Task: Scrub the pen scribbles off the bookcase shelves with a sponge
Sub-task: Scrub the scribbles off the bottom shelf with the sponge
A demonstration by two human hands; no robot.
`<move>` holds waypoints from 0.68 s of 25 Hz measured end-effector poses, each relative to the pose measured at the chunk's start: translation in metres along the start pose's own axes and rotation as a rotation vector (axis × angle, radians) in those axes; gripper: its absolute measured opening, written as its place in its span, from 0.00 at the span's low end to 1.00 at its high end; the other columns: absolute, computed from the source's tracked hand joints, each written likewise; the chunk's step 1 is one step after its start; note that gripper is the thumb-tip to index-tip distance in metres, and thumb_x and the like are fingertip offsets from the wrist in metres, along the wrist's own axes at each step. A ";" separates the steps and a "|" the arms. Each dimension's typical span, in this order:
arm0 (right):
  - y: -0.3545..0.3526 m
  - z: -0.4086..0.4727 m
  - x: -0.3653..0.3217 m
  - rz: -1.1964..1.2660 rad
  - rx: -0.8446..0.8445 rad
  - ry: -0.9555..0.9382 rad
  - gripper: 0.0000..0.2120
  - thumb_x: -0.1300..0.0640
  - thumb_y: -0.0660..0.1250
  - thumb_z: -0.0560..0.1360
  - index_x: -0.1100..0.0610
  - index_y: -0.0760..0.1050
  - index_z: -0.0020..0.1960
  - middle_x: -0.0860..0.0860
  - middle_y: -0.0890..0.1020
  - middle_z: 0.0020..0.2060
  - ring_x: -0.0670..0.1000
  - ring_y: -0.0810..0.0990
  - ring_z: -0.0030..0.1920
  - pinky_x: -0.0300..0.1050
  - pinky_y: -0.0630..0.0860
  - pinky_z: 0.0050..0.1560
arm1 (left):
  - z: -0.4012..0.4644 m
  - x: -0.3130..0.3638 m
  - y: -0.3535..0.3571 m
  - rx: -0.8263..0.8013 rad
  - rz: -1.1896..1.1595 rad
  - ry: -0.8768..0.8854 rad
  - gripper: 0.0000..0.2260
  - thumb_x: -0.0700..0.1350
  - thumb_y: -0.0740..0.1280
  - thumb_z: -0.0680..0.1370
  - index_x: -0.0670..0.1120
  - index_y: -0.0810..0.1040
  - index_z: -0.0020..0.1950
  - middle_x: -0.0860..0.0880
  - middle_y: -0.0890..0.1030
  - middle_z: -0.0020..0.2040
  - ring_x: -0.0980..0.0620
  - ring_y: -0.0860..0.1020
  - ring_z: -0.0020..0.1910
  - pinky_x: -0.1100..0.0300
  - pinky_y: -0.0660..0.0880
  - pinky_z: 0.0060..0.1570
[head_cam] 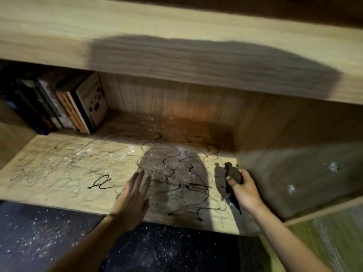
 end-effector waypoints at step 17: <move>0.010 0.018 0.021 -0.395 0.218 -0.406 0.20 0.55 0.62 0.79 0.50 0.64 0.70 0.51 0.69 0.63 0.52 0.70 0.65 0.47 0.65 0.67 | 0.029 -0.001 0.044 0.279 -0.346 -0.102 0.27 0.55 0.44 0.83 0.38 0.57 0.75 0.33 0.62 0.72 0.33 0.60 0.71 0.30 0.61 0.67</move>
Point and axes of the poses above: each hand's wrist, its own z-axis towards the middle knuckle, its own y-axis out of the palm, x = y × z, the point moved 8 cm from there along z, towards the middle knuckle
